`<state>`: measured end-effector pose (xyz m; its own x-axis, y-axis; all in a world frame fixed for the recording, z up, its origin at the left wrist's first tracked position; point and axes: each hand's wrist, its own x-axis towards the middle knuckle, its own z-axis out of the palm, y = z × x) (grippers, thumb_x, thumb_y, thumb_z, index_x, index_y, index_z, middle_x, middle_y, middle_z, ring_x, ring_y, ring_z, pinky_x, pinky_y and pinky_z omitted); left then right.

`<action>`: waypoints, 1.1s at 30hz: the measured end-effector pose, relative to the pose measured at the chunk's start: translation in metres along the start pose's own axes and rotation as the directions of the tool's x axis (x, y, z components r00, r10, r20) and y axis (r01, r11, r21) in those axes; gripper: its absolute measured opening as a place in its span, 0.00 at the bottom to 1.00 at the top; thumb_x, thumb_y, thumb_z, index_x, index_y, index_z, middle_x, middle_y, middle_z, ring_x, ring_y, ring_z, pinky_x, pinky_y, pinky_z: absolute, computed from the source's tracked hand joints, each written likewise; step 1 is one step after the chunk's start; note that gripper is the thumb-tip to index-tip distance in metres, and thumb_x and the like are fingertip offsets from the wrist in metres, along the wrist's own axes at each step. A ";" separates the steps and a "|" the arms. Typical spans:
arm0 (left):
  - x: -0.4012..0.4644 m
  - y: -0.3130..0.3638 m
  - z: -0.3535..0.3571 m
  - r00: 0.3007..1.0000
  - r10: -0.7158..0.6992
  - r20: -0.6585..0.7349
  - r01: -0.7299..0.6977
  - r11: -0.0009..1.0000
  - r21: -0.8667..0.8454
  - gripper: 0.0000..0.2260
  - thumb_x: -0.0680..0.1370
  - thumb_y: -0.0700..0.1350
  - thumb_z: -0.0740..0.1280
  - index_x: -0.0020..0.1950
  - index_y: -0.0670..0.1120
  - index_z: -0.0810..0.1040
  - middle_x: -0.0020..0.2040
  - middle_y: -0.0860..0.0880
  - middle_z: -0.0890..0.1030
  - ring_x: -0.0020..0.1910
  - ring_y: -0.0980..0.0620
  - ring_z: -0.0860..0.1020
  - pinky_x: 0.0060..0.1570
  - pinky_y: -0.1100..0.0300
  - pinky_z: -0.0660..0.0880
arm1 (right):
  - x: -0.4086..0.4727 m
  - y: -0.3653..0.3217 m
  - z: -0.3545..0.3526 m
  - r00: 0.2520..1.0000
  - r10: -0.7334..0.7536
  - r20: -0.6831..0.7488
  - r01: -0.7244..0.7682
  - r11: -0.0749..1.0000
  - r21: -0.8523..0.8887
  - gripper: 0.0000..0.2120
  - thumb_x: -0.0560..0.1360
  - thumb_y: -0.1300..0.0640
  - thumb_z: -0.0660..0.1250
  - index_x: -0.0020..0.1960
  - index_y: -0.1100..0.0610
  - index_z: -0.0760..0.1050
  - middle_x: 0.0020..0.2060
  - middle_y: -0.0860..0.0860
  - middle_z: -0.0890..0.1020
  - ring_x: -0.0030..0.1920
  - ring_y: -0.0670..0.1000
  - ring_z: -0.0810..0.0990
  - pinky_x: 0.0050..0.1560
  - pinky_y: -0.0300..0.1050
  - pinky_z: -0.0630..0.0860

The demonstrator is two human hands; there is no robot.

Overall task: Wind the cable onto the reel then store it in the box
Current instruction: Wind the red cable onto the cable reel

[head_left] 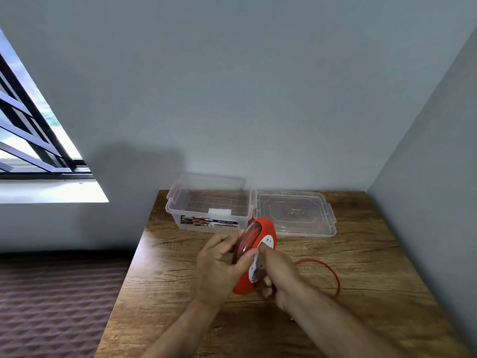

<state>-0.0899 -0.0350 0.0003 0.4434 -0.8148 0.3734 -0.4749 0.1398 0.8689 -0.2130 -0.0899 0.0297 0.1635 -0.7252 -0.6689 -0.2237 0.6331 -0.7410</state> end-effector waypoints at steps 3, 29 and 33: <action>0.002 -0.004 0.001 0.992 -0.096 0.085 0.093 0.995 0.036 0.26 0.67 0.59 0.77 0.62 0.49 0.86 0.50 0.55 0.83 0.49 0.58 0.83 0.47 0.65 0.81 | -0.004 -0.005 0.001 0.996 0.057 0.073 -0.062 0.996 0.070 0.11 0.81 0.52 0.60 0.50 0.58 0.77 0.26 0.52 0.75 0.19 0.45 0.69 0.21 0.36 0.64; 0.074 0.024 -0.034 0.589 -0.561 0.581 0.662 0.748 0.052 0.14 0.75 0.43 0.75 0.30 0.54 0.89 0.33 0.49 0.88 0.29 0.55 0.85 0.32 0.64 0.81 | 0.000 -0.027 -0.025 0.396 -0.198 0.897 0.592 -0.691 -0.414 0.27 0.80 0.43 0.62 0.75 0.42 0.54 0.62 0.63 0.77 0.51 0.64 0.82 0.40 0.54 0.81; 0.068 0.019 -0.036 0.683 -0.520 0.513 0.624 0.780 -0.041 0.03 0.73 0.44 0.76 0.43 0.47 0.90 0.43 0.40 0.89 0.38 0.44 0.88 0.42 0.54 0.85 | 0.000 -0.018 -0.022 0.505 -0.306 0.807 0.571 -0.582 -0.578 0.32 0.79 0.36 0.57 0.78 0.44 0.52 0.68 0.60 0.75 0.61 0.63 0.78 0.51 0.55 0.78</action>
<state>-0.0416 -0.0673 0.0534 0.1602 -0.9180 -0.3629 -0.0629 -0.3764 0.9243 -0.2296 -0.1073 0.0444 0.9266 -0.3411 -0.1583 -0.3317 -0.9397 0.0834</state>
